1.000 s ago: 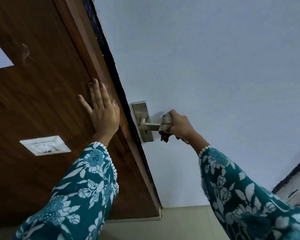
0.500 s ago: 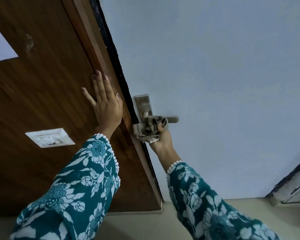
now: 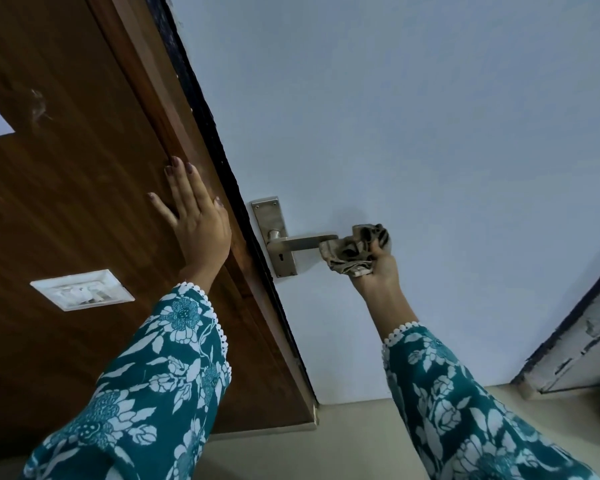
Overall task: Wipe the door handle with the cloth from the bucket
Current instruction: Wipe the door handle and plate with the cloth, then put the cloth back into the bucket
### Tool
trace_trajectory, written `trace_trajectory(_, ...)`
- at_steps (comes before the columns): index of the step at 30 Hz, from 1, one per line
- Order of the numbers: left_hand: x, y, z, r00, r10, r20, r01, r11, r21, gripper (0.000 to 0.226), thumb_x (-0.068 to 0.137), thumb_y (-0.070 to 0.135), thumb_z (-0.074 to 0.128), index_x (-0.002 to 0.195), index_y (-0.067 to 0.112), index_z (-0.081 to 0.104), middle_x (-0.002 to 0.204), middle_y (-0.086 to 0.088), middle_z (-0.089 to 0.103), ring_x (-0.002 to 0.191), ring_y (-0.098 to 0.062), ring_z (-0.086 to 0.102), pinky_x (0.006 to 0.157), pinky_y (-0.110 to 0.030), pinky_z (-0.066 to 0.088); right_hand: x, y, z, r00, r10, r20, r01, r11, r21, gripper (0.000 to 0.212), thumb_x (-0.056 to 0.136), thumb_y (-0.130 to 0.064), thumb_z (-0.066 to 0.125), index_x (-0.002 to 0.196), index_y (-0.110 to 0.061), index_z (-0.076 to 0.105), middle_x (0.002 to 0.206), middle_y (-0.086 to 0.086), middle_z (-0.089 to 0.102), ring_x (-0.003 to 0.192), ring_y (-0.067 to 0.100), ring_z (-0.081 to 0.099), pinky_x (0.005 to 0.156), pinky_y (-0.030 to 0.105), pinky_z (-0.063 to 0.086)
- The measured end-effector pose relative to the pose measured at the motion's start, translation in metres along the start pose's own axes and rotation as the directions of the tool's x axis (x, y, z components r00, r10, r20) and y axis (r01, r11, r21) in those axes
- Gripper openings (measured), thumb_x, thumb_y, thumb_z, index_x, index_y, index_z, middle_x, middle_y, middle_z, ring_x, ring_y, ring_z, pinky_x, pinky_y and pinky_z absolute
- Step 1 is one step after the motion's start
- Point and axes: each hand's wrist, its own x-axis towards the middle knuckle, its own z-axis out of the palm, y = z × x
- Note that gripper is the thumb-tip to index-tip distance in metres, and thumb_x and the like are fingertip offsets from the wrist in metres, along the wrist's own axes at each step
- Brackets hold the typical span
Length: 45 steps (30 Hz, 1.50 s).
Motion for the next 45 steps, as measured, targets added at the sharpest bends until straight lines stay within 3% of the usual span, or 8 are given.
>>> trace_trajectory(6,-0.035,0.067,-0.018,0.989,-0.074,0.131,0.121,0.911,-0.394,0.074,0.088,0.011,0.048,0.148,-0.002,0.007,0.157,-0.023,0.007,0.147,-0.032,0.004,0.118,-0.052,0.008,-0.034,-0.063,-0.021,0.997,-0.079,-0.008,0.073,0.959,-0.275,0.024,0.1,-0.021,0.036,0.102,-0.017,0.06,0.076,0.009,0.073,0.062,0.023,0.072,0.058,0.044,0.059)
trace_trajectory(10,-0.082,0.142,-0.02,0.874,0.15,0.461,0.313,0.552,-0.773,0.049,0.093,0.001,0.045,0.141,0.001,0.035,0.15,-0.016,0.035,0.141,-0.022,0.028,0.112,-0.015,0.022,-0.067,-0.097,-0.046,0.994,-0.058,-0.092,0.015,0.91,-0.415,0.028,0.099,-0.022,0.037,0.114,-0.01,0.057,0.089,0.012,0.075,0.078,0.026,0.073,0.068,0.045,0.059)
trace_trajectory(13,-0.104,0.209,-0.014,0.384,0.239,0.892,0.829,0.335,-0.447,0.028,0.099,0.025,0.045,0.123,0.016,0.056,0.134,-0.009,0.056,0.122,-0.021,0.052,0.103,-0.031,0.04,-0.101,-0.126,-0.065,0.993,-0.075,-0.092,0.03,0.908,-0.419,0.032,0.093,-0.018,0.041,0.1,-0.003,0.068,0.092,0.016,0.075,0.082,0.029,0.073,0.07,0.043,0.06)
trace_trajectory(17,-0.132,0.288,-0.008,-0.204,0.495,0.845,0.969,0.222,0.104,0.037,0.089,0.046,0.054,0.101,0.015,0.07,0.106,-0.013,0.072,0.098,-0.029,0.065,0.089,-0.049,0.052,-0.148,-0.171,-0.084,0.985,-0.171,-0.029,0.139,0.875,-0.463,0.034,0.077,-0.015,0.048,0.099,-0.001,0.068,0.102,0.018,0.068,0.093,0.031,0.067,0.089,0.043,0.048)
trace_trajectory(22,-0.175,0.396,-0.022,-0.174,0.571,0.802,0.95,0.311,-0.016,0.004,0.083,0.007,0.062,0.08,0.008,0.063,0.078,-0.015,0.067,0.068,-0.028,0.065,0.052,-0.032,0.053,-0.2,-0.266,-0.114,0.941,-0.322,-0.101,0.249,0.865,-0.436,0.032,0.071,-0.018,0.043,0.086,-0.002,0.066,0.084,0.014,0.068,0.082,0.028,0.063,0.083,0.038,0.049)
trace_trajectory(29,-0.215,0.573,-0.032,0.028,0.629,0.777,0.891,0.337,-0.305,0.012,0.088,0.007,0.063,0.076,0.008,0.062,0.066,-0.01,0.063,0.05,-0.018,0.061,0.052,-0.033,0.056,-0.262,-0.44,-0.155,0.756,-0.546,-0.361,0.13,0.666,-0.735,0.045,0.085,-0.059,0.051,0.085,-0.018,0.069,0.073,0.0,0.07,0.072,0.017,0.067,0.066,0.03,0.051)
trace_trajectory(37,-0.252,0.718,-0.03,-0.148,0.579,0.802,0.973,0.232,0.012,0.01,0.09,0.005,0.059,0.097,0.002,0.066,0.082,-0.013,0.069,0.077,-0.025,0.066,0.052,-0.028,0.053,-0.288,-0.573,-0.191,0.772,-0.635,0.02,-0.277,-0.365,-0.889,0.054,0.079,-0.057,0.061,0.121,-0.023,0.062,0.118,-0.006,0.058,0.108,0.01,0.051,0.091,0.025,0.04)
trace_trajectory(45,-0.262,0.815,0.022,-0.167,0.621,0.766,0.931,0.355,-0.085,0.007,0.089,0.005,0.06,0.085,0.005,0.065,0.072,-0.008,0.07,0.064,-0.018,0.069,0.053,-0.028,0.054,-0.246,-0.67,-0.215,0.651,-0.757,-0.049,-0.469,-0.35,-0.811,0.021,0.08,-0.033,0.065,0.082,-0.012,0.063,0.075,0.004,0.067,0.073,0.022,0.062,0.06,0.031,0.049)
